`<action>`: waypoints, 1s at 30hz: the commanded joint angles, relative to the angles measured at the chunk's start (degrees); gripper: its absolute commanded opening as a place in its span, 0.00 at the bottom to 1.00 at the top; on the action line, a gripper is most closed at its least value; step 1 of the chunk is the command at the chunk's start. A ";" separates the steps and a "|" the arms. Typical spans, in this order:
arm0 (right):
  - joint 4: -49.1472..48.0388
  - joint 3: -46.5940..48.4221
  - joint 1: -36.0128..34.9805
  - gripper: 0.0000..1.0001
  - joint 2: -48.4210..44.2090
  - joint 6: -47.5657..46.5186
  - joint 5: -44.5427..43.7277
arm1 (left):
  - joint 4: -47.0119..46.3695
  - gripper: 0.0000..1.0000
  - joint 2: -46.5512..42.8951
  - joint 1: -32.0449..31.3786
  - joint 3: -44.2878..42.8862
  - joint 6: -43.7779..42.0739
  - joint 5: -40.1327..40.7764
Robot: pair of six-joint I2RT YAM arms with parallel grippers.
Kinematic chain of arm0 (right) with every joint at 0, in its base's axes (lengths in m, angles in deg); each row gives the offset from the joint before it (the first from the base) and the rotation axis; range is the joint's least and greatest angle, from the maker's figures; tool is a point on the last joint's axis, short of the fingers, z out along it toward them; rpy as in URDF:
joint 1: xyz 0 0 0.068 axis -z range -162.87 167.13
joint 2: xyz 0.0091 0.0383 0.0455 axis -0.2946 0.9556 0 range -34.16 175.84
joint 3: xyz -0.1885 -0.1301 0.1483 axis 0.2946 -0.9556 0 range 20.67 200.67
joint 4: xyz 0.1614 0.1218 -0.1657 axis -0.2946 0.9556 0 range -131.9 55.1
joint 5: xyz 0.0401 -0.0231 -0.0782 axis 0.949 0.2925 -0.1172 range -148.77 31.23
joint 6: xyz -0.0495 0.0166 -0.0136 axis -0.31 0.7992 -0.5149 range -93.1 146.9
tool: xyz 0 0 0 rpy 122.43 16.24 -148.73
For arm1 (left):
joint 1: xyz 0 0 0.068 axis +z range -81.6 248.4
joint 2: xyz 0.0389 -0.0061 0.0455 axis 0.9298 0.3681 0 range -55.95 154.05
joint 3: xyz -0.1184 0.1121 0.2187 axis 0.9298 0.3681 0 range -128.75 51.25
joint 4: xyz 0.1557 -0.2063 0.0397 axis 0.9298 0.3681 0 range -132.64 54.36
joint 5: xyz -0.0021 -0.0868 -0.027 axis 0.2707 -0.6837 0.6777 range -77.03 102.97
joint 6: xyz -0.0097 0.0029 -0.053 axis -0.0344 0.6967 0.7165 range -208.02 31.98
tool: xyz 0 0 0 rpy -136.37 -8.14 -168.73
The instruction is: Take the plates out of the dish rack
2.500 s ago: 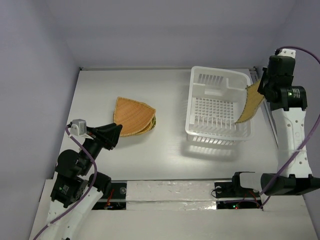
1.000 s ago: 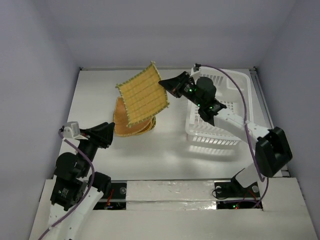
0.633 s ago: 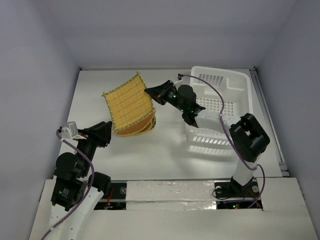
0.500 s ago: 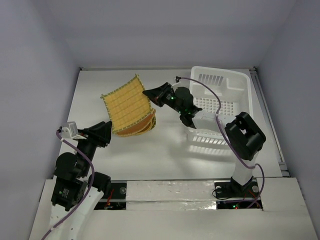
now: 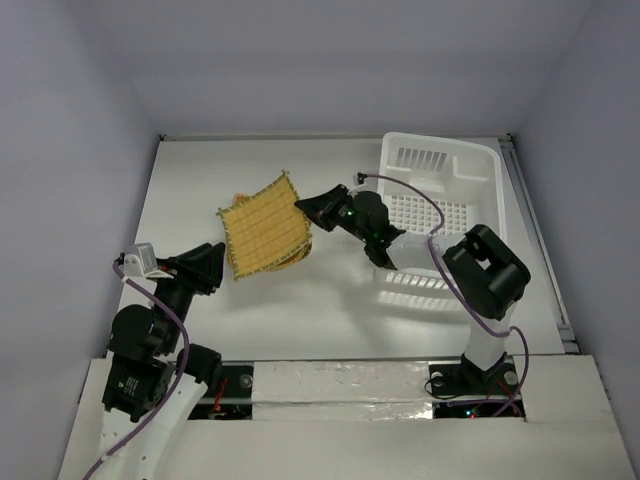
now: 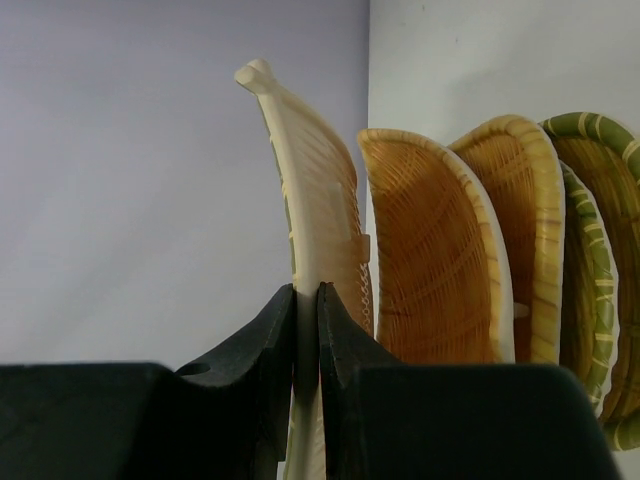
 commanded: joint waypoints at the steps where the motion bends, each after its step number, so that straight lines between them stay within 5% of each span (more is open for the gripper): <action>1: -8.02 -0.03 -0.43 0.00 -1.40 1.24 -1.13 | -2.81 0.36 0.84 0.26 -0.58 0.06 -0.98; 6: -6.45 -1.26 -0.43 0.01 -1.05 0.54 -1.30 | -2.81 0.36 0.76 0.26 -0.49 0.15 -1.15; 12: 4.79 1.02 -0.43 0.39 -1.84 -5.77 -1.74 | -2.99 0.36 0.49 0.26 -0.49 0.24 -1.24; 30: 31.61 7.26 -0.95 0.96 -6.15 -22.91 -12.02 | -3.34 0.37 0.23 0.26 -0.32 0.24 -1.86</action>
